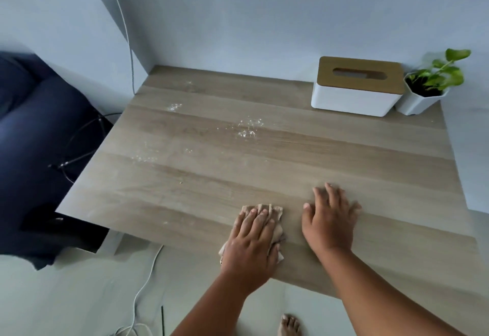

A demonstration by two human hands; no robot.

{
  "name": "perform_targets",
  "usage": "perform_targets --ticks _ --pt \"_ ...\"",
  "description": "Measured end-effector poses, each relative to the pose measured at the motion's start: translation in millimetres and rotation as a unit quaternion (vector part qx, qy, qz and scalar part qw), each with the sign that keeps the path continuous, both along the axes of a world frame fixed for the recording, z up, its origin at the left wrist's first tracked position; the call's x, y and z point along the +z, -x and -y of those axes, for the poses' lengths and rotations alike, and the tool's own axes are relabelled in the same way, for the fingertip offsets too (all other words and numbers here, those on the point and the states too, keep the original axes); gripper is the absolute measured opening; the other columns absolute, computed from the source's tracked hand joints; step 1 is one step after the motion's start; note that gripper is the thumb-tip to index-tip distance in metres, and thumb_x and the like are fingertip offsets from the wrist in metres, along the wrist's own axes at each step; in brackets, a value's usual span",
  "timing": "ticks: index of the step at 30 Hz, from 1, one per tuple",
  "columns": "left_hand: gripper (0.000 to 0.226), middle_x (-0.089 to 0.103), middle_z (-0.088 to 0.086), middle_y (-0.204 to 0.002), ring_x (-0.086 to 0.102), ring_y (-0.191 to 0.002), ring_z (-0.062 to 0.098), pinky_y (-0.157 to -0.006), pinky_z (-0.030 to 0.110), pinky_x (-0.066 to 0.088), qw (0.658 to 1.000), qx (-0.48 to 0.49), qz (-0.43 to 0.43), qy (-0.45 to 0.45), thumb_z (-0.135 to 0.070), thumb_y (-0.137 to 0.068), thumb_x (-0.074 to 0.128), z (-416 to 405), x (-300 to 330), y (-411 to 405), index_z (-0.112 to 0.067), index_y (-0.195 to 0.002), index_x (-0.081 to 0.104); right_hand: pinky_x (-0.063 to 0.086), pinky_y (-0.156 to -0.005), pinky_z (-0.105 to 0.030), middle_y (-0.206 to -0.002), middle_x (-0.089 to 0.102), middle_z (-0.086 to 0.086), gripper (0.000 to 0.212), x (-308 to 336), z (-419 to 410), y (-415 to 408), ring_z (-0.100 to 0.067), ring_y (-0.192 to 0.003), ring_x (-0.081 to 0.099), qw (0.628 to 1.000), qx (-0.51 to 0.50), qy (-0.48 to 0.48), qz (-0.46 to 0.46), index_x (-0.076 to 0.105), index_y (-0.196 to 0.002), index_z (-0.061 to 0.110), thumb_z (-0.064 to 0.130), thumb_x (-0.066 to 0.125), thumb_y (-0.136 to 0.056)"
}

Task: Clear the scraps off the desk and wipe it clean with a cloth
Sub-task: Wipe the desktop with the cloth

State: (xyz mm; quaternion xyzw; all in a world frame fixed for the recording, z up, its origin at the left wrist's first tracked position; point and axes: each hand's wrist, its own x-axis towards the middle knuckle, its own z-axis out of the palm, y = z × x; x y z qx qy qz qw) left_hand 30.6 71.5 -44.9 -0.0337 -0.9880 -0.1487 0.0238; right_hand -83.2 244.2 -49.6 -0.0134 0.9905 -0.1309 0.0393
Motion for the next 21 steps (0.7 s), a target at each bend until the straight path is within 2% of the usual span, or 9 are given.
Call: perform_targets --ticks 3,7,10,12,13,17,19,21 --pt "0.055 0.056 0.012 -0.149 0.05 -0.14 0.038 -0.115 0.058 0.039 0.999 0.033 -0.028 0.0 -0.035 -0.088 0.071 34 -6 -15 -0.011 -0.137 0.064 0.011 -0.118 -0.07 -0.162 0.037 -0.009 0.053 1 14 4 -0.037 -0.152 0.024 1.0 -0.02 -0.012 0.008 0.055 -0.143 0.019 0.038 0.05 -0.094" --pt "0.058 0.045 0.013 -0.159 0.039 -0.148 0.039 -0.12 0.058 0.03 0.993 0.114 0.001 0.028 -0.042 -0.096 0.049 91 -4 -14 -0.014 -0.146 0.057 0.008 -0.118 -0.073 -0.163 0.037 -0.01 0.064 -1 23 4 -0.037 -0.154 0.023 0.999 -0.032 -0.015 -0.003 0.054 -0.145 0.017 0.042 0.039 -0.088" --pt "0.074 0.013 0.008 -0.173 0.007 -0.16 0.034 -0.127 0.055 0.008 0.979 0.173 0.09 0.061 -0.054 -0.096 0.026 125 -1 9 -0.025 -0.163 0.024 0.007 -0.118 -0.073 -0.164 0.035 -0.009 0.066 -4 24 4 -0.036 -0.155 0.02 0.999 -0.034 -0.027 -0.001 0.053 -0.146 0.018 0.044 0.036 -0.088" --pt "0.077 -0.006 0.004 -0.174 -0.011 -0.159 0.033 -0.128 0.054 -0.004 0.975 0.176 0.116 0.066 -0.058 -0.095 0.021 135 -4 29 -0.033 -0.165 0.002 0.008 -0.118 -0.073 -0.164 0.035 -0.008 0.068 -6 25 6 -0.035 -0.155 0.02 0.999 -0.034 -0.034 -0.002 0.053 -0.147 0.019 0.046 0.034 -0.087" --pt "0.077 -0.009 0.005 -0.174 -0.015 -0.159 0.034 -0.127 0.055 -0.006 0.976 0.169 0.12 0.065 -0.06 -0.095 0.022 134 -5 38 -0.034 -0.165 -0.001 0.008 -0.117 -0.074 -0.164 0.036 -0.008 0.069 -7 25 6 -0.035 -0.155 0.022 0.999 -0.033 -0.037 -0.006 0.053 -0.146 0.019 0.047 0.034 -0.086" --pt "0.08 -0.006 0.005 -0.174 -0.016 -0.159 0.031 -0.127 0.056 -0.005 0.984 0.114 0.113 0.078 -0.064 -0.097 0.028 117 -9 71 -0.031 -0.165 0.004 0.011 -0.116 -0.075 -0.162 0.039 -0.009 0.069 -10 25 7 -0.036 -0.153 0.026 0.998 -0.032 -0.045 -0.023 0.056 -0.143 0.017 0.047 0.038 -0.084" --pt "0.081 -0.006 0.001 -0.174 -0.016 -0.159 0.025 -0.128 0.054 0.0 0.989 0.075 0.102 0.081 -0.065 -0.098 0.029 103 -11 82 -0.027 -0.165 0.005 0.011 -0.116 -0.074 -0.162 0.039 -0.007 0.07 -9 25 8 -0.035 -0.153 0.027 0.998 -0.032 -0.052 -0.024 0.056 -0.144 0.018 0.048 0.038 -0.084" --pt "0.077 0.002 0.0 -0.174 -0.009 -0.16 0.023 -0.128 0.054 0.009 0.994 0.024 0.088 0.067 -0.06 -0.1 0.034 87 -14 87 -0.025 -0.165 0.014 0.01 -0.117 -0.073 -0.163 0.038 -0.007 0.071 -10 24 9 -0.034 -0.153 0.027 0.998 -0.03 -0.058 -0.023 0.055 -0.145 0.018 0.05 0.037 -0.084"
